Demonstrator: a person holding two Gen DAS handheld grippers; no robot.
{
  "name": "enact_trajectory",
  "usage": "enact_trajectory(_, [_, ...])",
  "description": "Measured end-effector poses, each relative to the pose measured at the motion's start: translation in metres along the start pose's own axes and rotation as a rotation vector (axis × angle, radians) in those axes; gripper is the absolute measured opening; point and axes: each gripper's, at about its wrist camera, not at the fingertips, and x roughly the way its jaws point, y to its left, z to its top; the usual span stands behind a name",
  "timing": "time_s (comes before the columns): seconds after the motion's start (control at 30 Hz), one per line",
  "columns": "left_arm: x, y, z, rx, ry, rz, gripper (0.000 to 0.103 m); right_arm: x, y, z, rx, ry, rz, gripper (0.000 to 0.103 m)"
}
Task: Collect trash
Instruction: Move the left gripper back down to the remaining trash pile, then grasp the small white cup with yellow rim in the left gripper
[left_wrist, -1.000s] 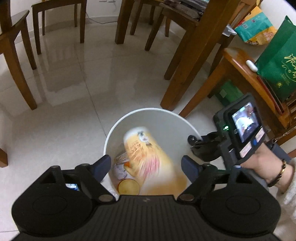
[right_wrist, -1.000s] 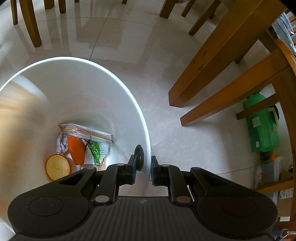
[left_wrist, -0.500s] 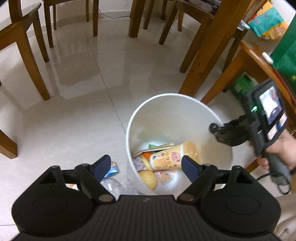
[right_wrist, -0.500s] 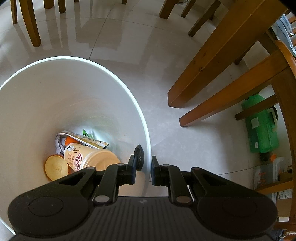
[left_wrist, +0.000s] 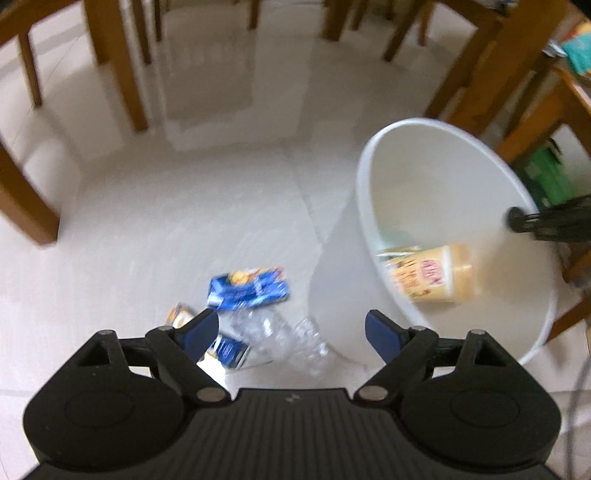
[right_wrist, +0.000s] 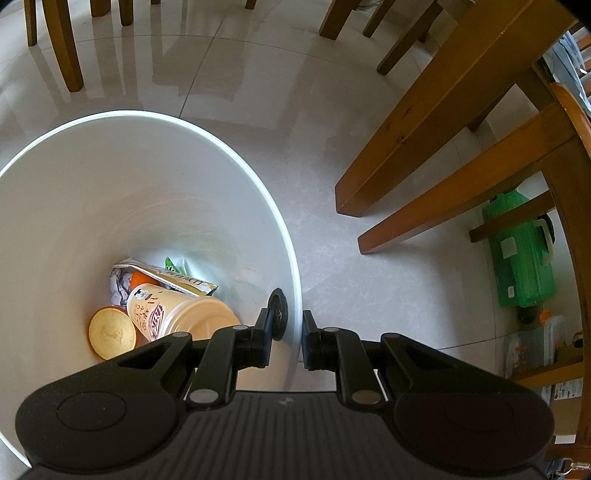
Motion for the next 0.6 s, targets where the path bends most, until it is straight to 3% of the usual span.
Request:
enact_trajectory(0.37, [0.074, 0.068, -0.041, -0.209, 0.086, 0.133, 0.086, -0.001, 0.003, 0.000, -0.010, -0.001, -0.010, 0.019])
enact_trajectory(0.6, [0.114, 0.092, -0.071, -0.156, 0.074, 0.202, 0.085, -0.002, 0.004, -0.001, -0.024, -0.005, -0.017, 0.019])
